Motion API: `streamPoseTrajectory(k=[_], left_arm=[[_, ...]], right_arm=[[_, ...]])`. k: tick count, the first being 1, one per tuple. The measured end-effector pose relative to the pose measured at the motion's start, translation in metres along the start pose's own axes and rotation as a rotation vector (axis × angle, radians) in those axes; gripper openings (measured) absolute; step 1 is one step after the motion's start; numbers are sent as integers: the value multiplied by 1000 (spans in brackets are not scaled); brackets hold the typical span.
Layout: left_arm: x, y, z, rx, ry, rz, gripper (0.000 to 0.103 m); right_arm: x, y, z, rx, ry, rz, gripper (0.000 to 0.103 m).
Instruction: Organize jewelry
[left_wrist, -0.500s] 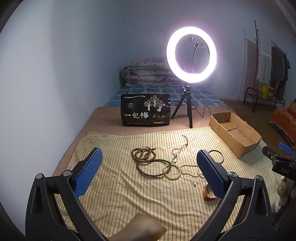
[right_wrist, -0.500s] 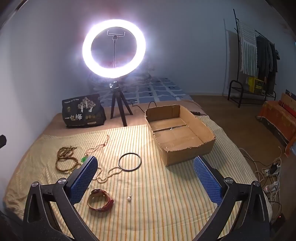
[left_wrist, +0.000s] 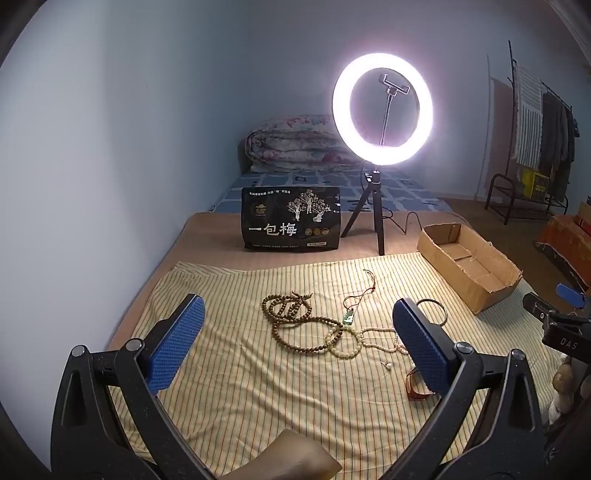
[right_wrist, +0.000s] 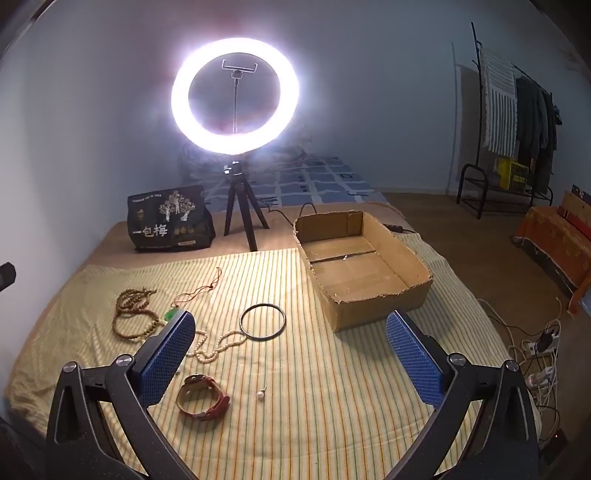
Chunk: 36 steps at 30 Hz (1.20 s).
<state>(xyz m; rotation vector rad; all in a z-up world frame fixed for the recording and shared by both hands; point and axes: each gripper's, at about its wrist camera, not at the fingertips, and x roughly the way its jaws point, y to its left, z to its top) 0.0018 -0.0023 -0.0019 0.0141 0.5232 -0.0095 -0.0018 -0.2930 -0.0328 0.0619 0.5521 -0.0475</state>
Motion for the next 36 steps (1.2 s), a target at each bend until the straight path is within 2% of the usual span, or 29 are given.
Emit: streamPoseTrajectory(k=[36], left_arm=[[-1,3,-1,-5,-7,-6,103]], right_arm=[[-1,3,-2,-8,8,11,103]])
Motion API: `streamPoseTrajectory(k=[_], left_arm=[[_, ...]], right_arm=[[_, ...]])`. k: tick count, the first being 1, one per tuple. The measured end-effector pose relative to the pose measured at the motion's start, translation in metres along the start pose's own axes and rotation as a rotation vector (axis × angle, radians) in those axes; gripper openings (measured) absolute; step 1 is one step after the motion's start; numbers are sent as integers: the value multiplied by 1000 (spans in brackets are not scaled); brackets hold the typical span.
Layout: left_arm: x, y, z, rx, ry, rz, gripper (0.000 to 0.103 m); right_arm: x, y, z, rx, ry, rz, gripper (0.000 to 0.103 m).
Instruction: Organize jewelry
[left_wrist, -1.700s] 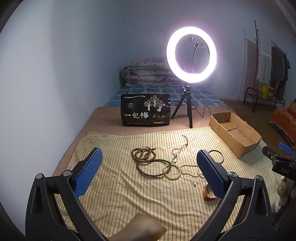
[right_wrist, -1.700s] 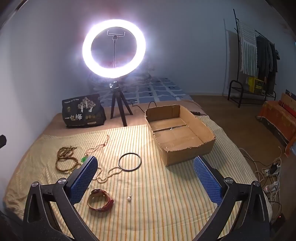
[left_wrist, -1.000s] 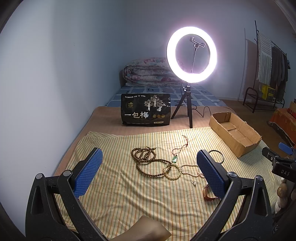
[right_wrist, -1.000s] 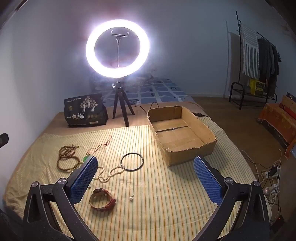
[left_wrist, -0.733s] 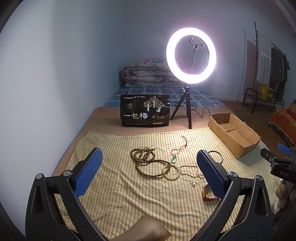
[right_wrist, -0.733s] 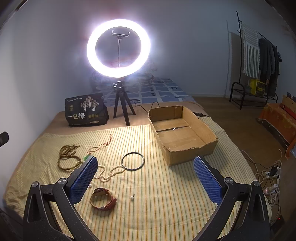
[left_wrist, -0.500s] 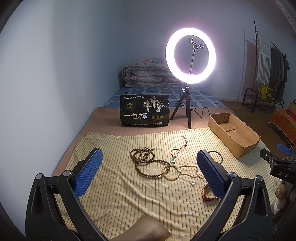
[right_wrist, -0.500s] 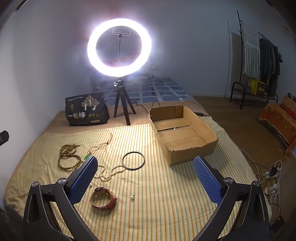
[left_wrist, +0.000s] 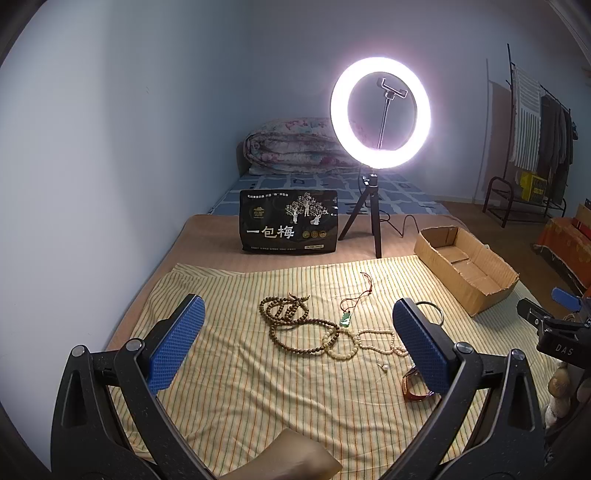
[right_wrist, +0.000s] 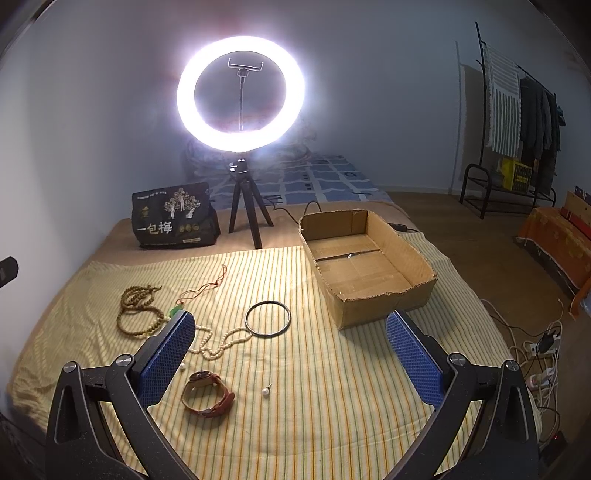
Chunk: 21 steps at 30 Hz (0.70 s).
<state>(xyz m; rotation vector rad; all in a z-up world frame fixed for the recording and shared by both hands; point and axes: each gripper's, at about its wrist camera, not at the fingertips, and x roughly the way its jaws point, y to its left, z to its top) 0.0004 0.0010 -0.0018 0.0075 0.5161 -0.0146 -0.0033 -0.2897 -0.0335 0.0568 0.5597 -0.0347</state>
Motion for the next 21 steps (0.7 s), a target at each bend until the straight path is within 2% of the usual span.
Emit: streamPoseTrajectory(k=[21], left_arm=[[-3,-1,4,-1,-2,-1,103]], right_arm=[[2,1,1,-3,6,0,103]])
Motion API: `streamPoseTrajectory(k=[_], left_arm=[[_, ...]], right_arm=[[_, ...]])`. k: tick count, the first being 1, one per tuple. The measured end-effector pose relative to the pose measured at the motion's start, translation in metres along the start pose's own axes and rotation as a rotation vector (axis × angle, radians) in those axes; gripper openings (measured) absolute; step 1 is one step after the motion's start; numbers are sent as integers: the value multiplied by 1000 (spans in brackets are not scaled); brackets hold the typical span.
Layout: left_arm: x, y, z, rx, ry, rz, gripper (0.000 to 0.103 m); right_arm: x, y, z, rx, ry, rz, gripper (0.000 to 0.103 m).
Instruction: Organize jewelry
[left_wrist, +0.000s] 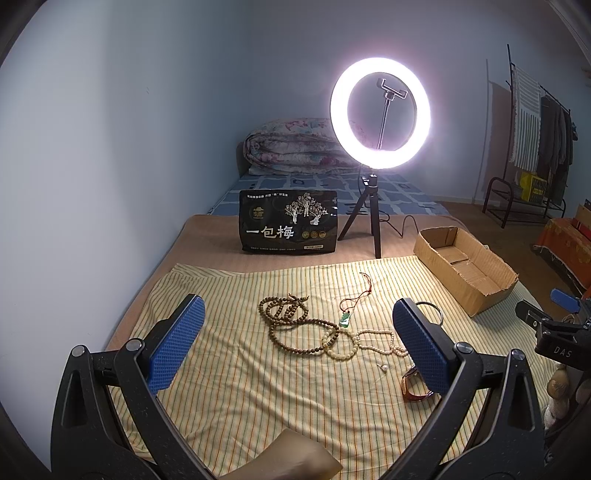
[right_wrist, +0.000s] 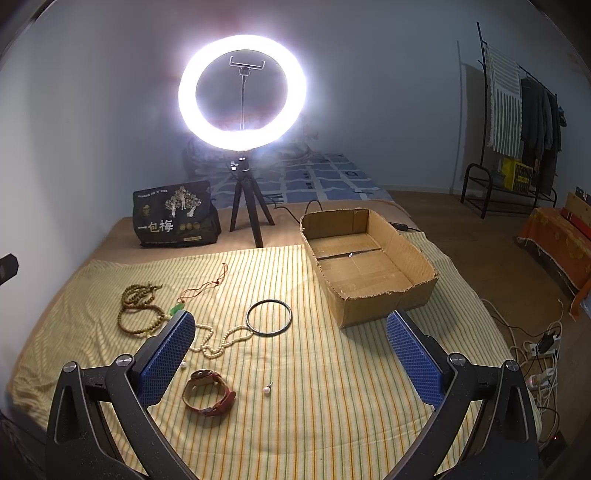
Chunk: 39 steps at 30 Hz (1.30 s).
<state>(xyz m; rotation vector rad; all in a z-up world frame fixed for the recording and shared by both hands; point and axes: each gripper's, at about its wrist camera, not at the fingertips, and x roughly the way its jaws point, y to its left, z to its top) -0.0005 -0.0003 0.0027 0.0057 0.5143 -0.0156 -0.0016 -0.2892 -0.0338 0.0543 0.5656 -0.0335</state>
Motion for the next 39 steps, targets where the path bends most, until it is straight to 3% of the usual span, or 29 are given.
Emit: streamPoseTrajectory(k=[17,26,34,39], left_arm=[[1,-2,2,3,6,11,103],[28,16,3,-2,46,27,103],[75,34,1,9,159,18,103],[110,52,1,-47,246,-30,103]], right_arm=[[0,0,-1,-2,7,-1,103],[9,2,-3,-24,36,9,103],[32,12,-8,-54,120,59,103],[44,23,-11,-106,155,75,103]])
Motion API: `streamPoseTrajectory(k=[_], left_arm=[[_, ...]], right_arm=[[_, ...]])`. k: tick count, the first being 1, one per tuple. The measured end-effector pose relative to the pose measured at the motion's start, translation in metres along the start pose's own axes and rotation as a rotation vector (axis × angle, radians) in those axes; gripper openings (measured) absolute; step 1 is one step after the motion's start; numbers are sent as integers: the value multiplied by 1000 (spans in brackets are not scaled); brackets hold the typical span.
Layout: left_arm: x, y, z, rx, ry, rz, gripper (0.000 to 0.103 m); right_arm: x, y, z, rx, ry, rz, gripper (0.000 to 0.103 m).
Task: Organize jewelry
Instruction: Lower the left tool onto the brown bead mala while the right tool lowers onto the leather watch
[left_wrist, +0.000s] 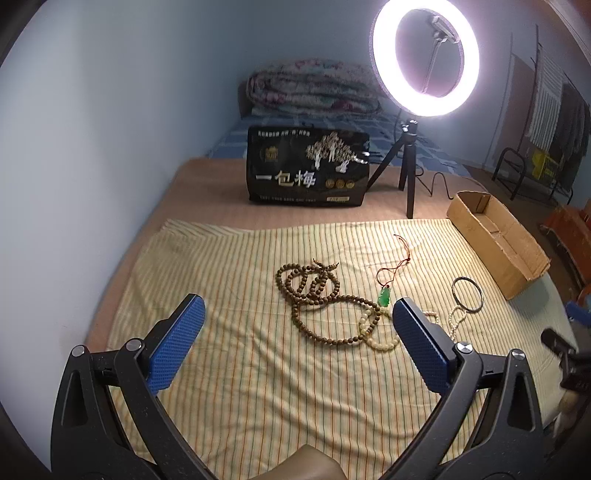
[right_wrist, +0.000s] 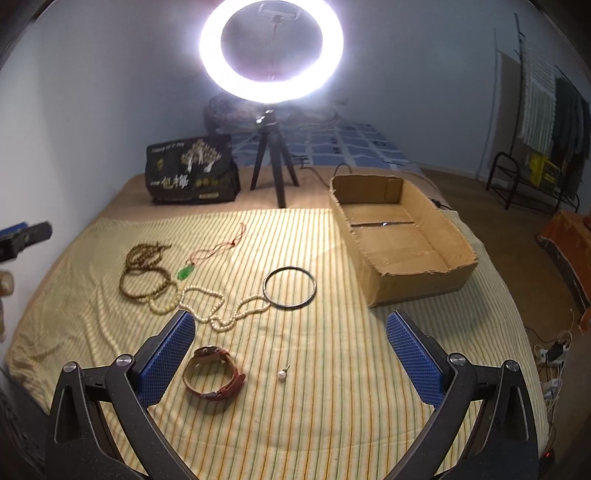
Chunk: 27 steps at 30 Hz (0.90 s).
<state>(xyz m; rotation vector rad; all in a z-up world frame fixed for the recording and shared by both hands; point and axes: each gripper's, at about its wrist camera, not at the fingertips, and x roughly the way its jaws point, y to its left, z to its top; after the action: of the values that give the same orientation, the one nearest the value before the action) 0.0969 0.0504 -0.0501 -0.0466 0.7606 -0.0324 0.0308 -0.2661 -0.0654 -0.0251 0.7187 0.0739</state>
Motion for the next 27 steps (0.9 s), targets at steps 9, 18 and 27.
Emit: streamPoseTrajectory(k=[9,18,27], left_arm=[[62,19,11,-61,142,-69,88],[126,45,18,-239,287,-182,66],[181,28,39,-182,340,-173,66]], right_arm=[[32,8,-5,-24,93,53,103],[58,15,-14,-7,189,100,103],[60,22,-13,-46,184,79,103]])
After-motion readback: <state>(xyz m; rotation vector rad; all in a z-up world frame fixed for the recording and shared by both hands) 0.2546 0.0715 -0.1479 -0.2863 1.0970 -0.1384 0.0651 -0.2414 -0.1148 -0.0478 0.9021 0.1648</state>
